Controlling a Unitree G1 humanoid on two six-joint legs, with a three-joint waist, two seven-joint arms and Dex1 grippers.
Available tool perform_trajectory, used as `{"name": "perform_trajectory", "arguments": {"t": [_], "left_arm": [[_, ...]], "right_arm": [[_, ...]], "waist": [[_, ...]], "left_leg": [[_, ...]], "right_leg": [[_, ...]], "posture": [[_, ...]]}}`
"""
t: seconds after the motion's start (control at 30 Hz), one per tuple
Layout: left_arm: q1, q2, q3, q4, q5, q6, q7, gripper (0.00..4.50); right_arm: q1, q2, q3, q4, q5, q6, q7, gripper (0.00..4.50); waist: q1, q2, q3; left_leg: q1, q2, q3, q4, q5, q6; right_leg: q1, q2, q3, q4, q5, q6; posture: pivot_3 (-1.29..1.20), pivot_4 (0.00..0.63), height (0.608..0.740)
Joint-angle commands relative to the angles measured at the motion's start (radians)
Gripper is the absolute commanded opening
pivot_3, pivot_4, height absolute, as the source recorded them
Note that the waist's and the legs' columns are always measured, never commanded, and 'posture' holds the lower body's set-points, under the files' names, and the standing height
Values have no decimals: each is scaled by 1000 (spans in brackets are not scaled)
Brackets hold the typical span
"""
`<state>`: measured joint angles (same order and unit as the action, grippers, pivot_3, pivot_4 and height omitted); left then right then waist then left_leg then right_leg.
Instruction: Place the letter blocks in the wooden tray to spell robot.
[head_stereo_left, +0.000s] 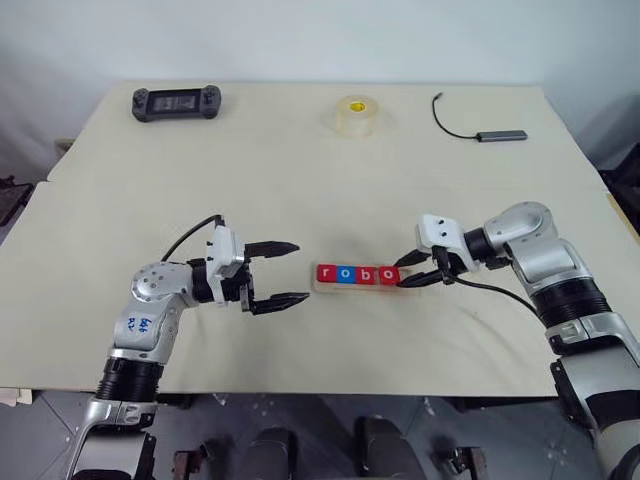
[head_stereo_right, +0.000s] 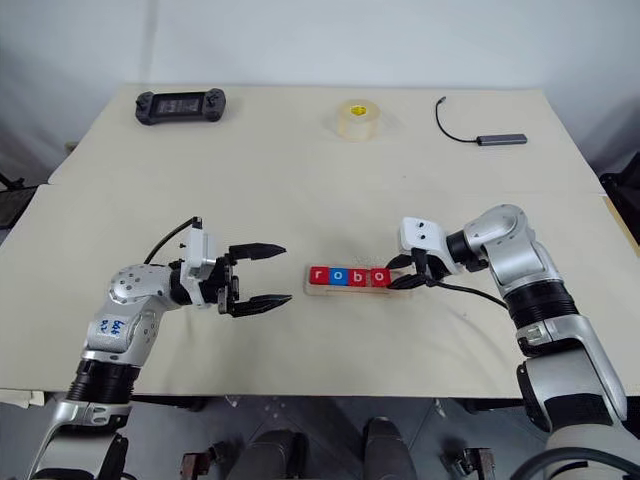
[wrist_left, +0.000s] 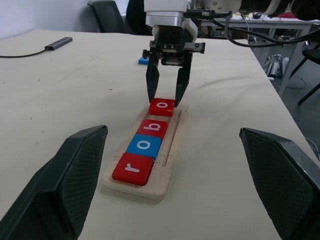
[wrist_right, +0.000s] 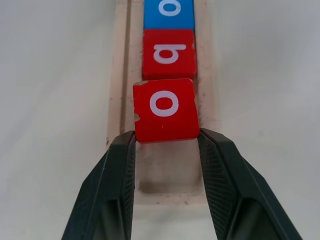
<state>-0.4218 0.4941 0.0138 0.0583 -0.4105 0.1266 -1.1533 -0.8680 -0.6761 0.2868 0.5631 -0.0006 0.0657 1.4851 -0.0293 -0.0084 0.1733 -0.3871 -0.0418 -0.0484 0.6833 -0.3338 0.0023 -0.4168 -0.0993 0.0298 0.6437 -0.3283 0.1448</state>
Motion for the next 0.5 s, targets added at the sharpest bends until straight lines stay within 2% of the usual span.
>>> {"name": "perform_trajectory", "arguments": {"t": [0.03, 0.2, 0.37, 0.47, 0.5], "left_arm": [[5, 10, 20, -44, -26, 1, 10, 4500], [2, 7, 21, -44, -23, 2, 16, 4500], [2, 9, 23, -42, -25, 1, 16, 4500], [1, 9, 22, -40, -24, -1, 15, 4500], [0, 9, 21, -38, -24, -2, 14, 4500]], "right_arm": [[-23, 1, -5, -3, 0, -11, 11, 2802], [-36, 15, -34, 15, 13, -21, -29, 4482], [-1, -28, -77, -80, 69, 45, 9, 4482], [37, -66, -98, -138, 94, 96, 17, 3915], [51, -77, -100, -148, 93, 101, 12, 3604]], "waist": [[0, 0, 0], [1, 0, 0], [3, 0, 0], [6, 0, 0], [6, 0, 0]], "left_leg": [[0, 0, 0, 0, 0, 0], [0, 0, 0, 0, 0, 0], [0, -1, 0, 0, 0, 0], [0, -1, -1, 0, 0, 0], [0, -1, -1, 0, 0, 0]], "right_leg": [[0, 0, 0, 0, 0, 0], [0, 0, 0, 0, 0, 0], [0, 0, 0, 0, 0, 0], [0, 0, 0, 0, 0, 0], [0, 0, -1, 0, 0, 0]], "posture": [[0, 150, 740], [0, 150, 740], [0, 150, 740], [0, 150, 740], [0, 150, 740]]}}
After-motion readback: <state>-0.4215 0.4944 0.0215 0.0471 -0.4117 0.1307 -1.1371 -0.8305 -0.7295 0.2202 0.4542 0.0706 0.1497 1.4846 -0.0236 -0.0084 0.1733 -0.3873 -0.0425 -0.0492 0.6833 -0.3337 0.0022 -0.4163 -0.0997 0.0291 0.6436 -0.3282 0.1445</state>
